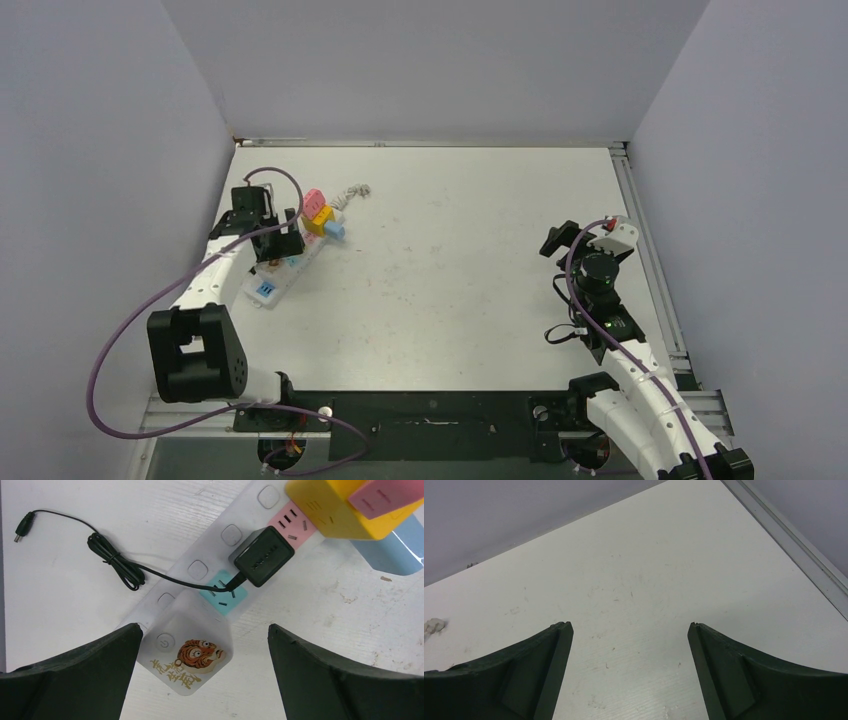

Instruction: Pull the plug off the socket

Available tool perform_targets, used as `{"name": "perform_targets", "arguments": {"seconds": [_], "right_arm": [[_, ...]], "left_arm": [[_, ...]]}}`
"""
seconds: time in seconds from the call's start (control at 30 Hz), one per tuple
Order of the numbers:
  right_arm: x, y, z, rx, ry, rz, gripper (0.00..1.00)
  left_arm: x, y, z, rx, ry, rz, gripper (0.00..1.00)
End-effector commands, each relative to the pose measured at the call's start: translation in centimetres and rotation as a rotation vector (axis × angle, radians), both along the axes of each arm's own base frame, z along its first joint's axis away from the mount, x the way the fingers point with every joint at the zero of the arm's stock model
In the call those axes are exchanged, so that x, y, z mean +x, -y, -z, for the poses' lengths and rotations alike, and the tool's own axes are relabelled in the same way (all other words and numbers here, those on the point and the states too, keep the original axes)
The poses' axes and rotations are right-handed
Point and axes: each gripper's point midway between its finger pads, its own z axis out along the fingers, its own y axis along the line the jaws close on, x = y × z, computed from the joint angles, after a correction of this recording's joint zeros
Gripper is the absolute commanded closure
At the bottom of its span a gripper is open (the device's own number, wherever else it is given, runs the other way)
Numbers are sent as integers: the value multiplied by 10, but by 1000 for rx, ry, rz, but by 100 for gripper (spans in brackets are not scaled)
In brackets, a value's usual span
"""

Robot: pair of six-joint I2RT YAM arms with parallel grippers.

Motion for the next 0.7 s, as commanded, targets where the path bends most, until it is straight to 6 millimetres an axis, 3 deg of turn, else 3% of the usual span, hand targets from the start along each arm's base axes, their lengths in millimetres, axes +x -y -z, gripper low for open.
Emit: {"name": "perform_targets", "arguments": {"seconds": [0.0, 0.1, 0.23, 0.47, 0.67], "right_arm": [[6, -1, -18, 10, 59, -4, 10], [6, -2, -17, 9, 57, -7, 10], [6, -2, -17, 10, 56, -8, 10], [7, -1, -15, 7, 49, -3, 11], [7, -1, -12, 6, 44, -4, 10]], "left_arm": [[-2, -12, -10, -22, 51, -83, 4], [0, -17, -13, -32, 72, -108, 4], [0, -5, -4, -81, 50, -62, 4], [-15, 29, 21, -81, -89, 50, 4], [-26, 73, 15, -71, -64, 197, 4]]}}
